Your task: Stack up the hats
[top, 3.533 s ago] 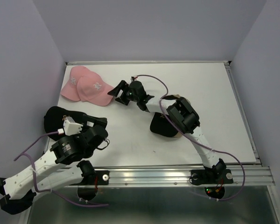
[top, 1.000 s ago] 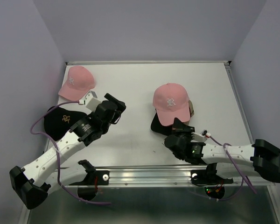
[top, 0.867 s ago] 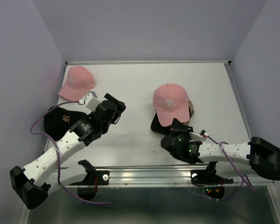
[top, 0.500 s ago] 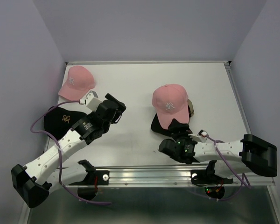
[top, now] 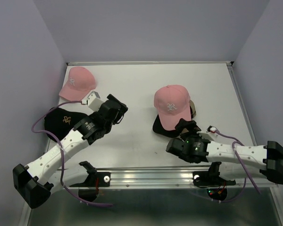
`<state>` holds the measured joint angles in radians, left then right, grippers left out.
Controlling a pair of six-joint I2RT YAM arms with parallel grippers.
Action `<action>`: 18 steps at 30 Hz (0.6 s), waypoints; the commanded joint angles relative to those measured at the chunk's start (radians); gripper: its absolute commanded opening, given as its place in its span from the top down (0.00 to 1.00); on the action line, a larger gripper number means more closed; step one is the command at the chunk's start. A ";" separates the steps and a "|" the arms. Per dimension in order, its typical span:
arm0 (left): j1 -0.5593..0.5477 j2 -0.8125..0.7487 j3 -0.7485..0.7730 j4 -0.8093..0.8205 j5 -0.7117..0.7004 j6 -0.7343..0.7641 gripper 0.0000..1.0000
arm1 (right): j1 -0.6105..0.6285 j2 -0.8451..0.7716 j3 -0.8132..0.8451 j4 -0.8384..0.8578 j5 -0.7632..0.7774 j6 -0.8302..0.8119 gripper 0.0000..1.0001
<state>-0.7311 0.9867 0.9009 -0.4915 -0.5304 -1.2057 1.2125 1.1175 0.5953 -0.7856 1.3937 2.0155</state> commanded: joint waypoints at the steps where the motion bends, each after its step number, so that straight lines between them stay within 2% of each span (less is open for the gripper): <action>1: 0.009 0.010 0.059 0.008 -0.022 0.031 0.01 | 0.012 -0.059 0.127 -0.315 -0.031 0.663 0.00; 5: 0.013 0.032 0.066 0.042 -0.003 0.047 0.01 | 0.012 -0.143 0.123 -0.319 -0.094 0.486 0.00; 10: 0.070 0.122 0.066 0.142 0.101 0.109 0.01 | 0.012 -0.268 0.162 -0.317 -0.047 0.248 0.03; 11: 0.084 0.144 0.070 0.166 0.133 0.148 0.01 | 0.012 -0.294 0.187 -0.302 -0.021 0.097 0.04; 14: 0.116 0.240 0.116 0.225 0.214 0.185 0.02 | 0.012 -0.303 0.297 -0.282 0.027 -0.170 0.11; 15: 0.117 0.292 0.157 0.231 0.222 0.211 0.03 | 0.012 -0.300 0.354 -0.284 0.031 -0.226 0.17; 18: 0.119 0.387 0.235 0.235 0.230 0.247 0.05 | 0.012 -0.260 0.441 -0.282 0.044 -0.415 0.26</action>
<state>-0.6147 1.3025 1.0100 -0.3267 -0.3470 -1.0580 1.2190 0.8288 0.9131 -1.0473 1.3338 1.8595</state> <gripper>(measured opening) 0.963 0.780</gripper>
